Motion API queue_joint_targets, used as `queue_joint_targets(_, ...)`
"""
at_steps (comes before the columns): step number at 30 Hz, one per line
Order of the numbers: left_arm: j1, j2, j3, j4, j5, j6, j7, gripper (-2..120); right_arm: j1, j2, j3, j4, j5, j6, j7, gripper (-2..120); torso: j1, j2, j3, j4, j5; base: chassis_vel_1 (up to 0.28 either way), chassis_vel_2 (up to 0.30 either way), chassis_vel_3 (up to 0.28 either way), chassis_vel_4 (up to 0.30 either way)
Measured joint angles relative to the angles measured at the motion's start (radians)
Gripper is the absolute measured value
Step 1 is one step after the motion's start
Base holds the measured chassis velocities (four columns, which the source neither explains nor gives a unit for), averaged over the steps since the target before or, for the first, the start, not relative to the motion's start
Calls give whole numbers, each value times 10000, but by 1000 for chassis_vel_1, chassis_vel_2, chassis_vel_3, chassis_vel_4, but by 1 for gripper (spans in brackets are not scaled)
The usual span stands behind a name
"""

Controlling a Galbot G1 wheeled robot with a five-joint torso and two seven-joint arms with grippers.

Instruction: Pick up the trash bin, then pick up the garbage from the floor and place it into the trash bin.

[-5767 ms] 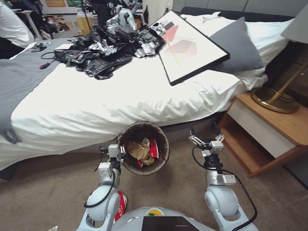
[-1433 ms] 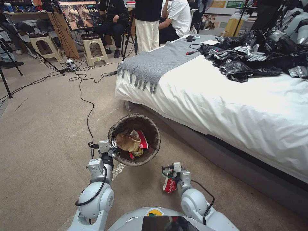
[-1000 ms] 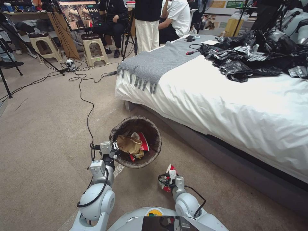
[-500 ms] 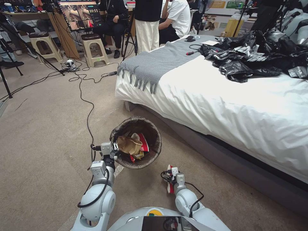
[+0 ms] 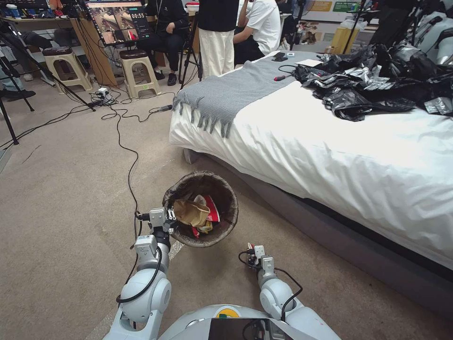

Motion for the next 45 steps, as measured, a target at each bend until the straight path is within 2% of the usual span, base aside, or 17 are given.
queue_joint_targets(1,0,0,0,0,0,0,0,2,0,0,0,0,0,0,0,20,0,0,0,0,0,0,0,0,0)
queue_joint_targets(4,-1,0,16,13,-6,5,0,2,-40,-22,56,6,-152,104,-56,5,0,0,0,0,-2,0,0,0,0)
queue_joint_targets(18,98,155,75,9,12,7,4,2,-111,-12,415,269,-711,670,-170,3,0,-1,1,-2,-2,0,0,0,0)
queue_joint_targets(21,77,231,85,8,5,13,4,2,-141,-11,641,643,-976,913,-134,3,0,-1,1,-3,1,0,0,0,0)
queue_joint_targets(29,-31,522,-20,10,-140,46,-14,2,-269,-249,1608,3006,-2045,1995,32,3,1,-1,1,0,-2,0,0,0,0)
queue_joint_targets(35,-52,539,-34,10,-165,58,-21,2,-232,-291,2001,4002,-2385,2644,18,3,1,-1,1,-1,-2,0,0,0,0)
queue_joint_targets(37,-48,539,-18,8,-166,64,-21,2,-88,-272,2179,4438,-2446,3256,-236,3,1,-1,1,-1,-2,0,0,0,0)
queue_joint_targets(39,-42,539,-10,6,-166,64,-21,2,-34,-274,2237,4605,-2410,3479,-403,3,0,-1,0,0,-2,0,0,0,0)
queue_joint_targets(40,-18,544,11,6,-155,66,-20,2,105,-350,2331,5148,-2053,4143,-1091,3,1,-1,1,1,-1,0,0,0,0)
queue_joint_targets(45,16,577,44,11,-123,66,-21,2,229,-590,2354,5968,-1299,5055,-2348,3,1,-1,0,4,-3,0,0,0,0)
